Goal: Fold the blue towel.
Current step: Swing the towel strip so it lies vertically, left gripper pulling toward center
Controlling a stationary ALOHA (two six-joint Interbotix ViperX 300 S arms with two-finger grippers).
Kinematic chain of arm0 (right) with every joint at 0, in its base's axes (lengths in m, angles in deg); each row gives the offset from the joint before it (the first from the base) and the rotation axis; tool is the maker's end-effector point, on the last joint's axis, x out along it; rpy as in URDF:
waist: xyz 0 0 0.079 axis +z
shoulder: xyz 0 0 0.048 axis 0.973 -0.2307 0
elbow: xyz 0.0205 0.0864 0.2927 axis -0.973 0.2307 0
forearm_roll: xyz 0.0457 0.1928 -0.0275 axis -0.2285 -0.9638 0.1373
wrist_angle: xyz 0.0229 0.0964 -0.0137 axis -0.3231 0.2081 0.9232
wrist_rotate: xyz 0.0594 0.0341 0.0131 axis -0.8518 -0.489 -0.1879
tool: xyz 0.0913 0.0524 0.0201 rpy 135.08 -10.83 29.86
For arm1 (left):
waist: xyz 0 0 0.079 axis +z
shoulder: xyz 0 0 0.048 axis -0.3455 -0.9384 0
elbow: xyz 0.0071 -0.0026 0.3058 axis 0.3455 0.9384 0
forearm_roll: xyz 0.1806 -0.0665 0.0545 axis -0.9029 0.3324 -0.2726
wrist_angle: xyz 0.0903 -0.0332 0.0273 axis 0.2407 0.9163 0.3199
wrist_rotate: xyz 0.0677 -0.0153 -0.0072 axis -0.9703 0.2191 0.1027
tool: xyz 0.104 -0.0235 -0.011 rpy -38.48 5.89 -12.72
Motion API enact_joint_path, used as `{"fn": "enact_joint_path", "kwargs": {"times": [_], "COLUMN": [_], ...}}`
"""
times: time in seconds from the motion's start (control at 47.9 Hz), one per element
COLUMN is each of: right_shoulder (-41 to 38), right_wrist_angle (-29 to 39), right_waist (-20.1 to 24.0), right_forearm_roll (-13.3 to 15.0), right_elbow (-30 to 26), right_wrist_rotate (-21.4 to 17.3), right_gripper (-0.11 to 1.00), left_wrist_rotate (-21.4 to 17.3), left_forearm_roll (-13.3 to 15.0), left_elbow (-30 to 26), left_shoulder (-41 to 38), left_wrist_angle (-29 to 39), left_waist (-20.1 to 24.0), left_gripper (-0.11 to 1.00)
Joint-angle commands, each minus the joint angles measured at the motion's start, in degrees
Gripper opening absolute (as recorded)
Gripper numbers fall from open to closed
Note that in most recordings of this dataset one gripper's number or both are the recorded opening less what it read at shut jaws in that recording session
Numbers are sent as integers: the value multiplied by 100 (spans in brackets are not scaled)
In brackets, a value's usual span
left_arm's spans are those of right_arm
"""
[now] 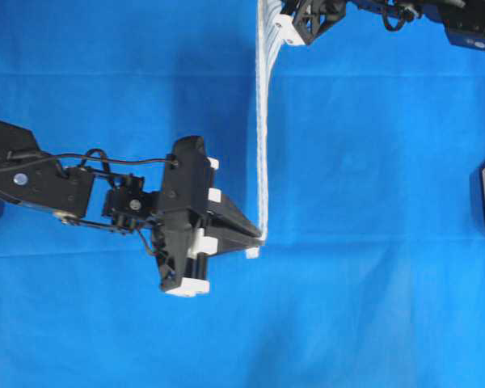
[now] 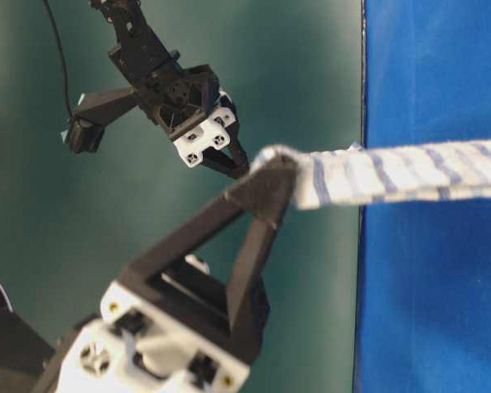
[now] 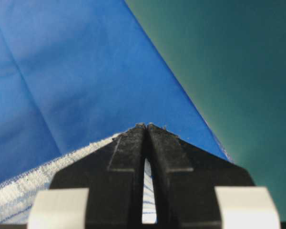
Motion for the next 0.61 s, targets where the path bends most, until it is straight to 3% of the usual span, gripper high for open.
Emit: {"fn": "enact_joint_path", "kwargs": {"times": [0.0, 0.146, 0.397, 0.585], "right_shoulder": [167, 422, 1055, 1239], "right_wrist_angle": [9, 18, 18, 79], "right_waist": [-114, -264, -439, -448], "right_forearm_roll": [35, 35, 35, 35], "right_elbow": [-26, 316, 1134, 1380], "right_wrist_rotate": [9, 0, -44, -44], "right_gripper": [3, 3, 3, 3], "left_wrist_rotate": [-44, -149, -809, -844], "left_forearm_roll": [-9, -18, -18, -18], "left_elbow": [-193, -554, -1608, -1969], "left_shoulder": [-18, -352, -1327, -1819], "left_wrist_angle": [-62, -105, -176, -334], "left_waist": [-132, -123, -70, 44], "left_gripper": [4, 4, 4, 4]}}
